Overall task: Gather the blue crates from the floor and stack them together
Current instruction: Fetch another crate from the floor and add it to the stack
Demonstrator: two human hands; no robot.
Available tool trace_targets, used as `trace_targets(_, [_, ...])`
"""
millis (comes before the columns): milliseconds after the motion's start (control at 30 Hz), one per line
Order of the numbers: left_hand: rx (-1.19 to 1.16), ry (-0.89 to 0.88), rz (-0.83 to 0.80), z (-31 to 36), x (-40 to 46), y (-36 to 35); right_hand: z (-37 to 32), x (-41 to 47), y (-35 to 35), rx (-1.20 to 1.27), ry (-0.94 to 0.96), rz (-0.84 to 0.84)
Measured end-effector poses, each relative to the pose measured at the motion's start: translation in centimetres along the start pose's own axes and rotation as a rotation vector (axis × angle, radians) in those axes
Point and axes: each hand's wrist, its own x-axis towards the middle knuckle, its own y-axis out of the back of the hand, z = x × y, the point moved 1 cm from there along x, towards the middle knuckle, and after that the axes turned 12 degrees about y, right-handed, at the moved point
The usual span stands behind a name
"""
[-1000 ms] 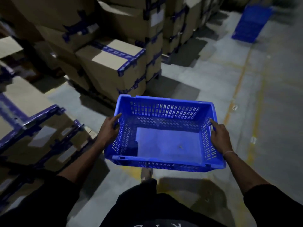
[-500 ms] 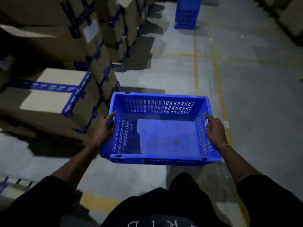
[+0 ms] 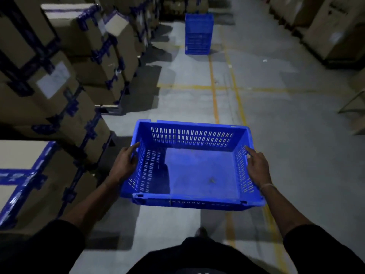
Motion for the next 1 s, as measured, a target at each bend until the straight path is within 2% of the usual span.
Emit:
trace_targets(133, [-0.073,-0.043,-0.103,4.6,7.2,-0.3,1.7,8.4,1.6,-0.004,0.037,0.047])
trace_targets(333, [-0.092,-0.053,-0.052,12.3,16.3,-0.8,4.2,19.8,1.8,-0.012,0.023,0.042])
trace_targets(533, [-0.139,0.012,-0.08,12.5,31.0,-3.8,6.9,31.7,-1.1,-0.01,0.006,0.054])
trace_targets(700, [-0.195,0.02,-0.059,15.4,42.4,-4.7,8.1,42.8,-4.3,-0.02,0.014,0.03])
trace_targets(867, [-0.232,-0.004,-0.116,18.3,54.5,-3.8,8.8,54.4,-6.1,-0.014,0.016,0.03])
trace_targets(1000, [-0.217,-0.013,-0.059,22.1,62.9,-3.8,9.1,62.7,-7.2,0.009,-0.027,0.056])
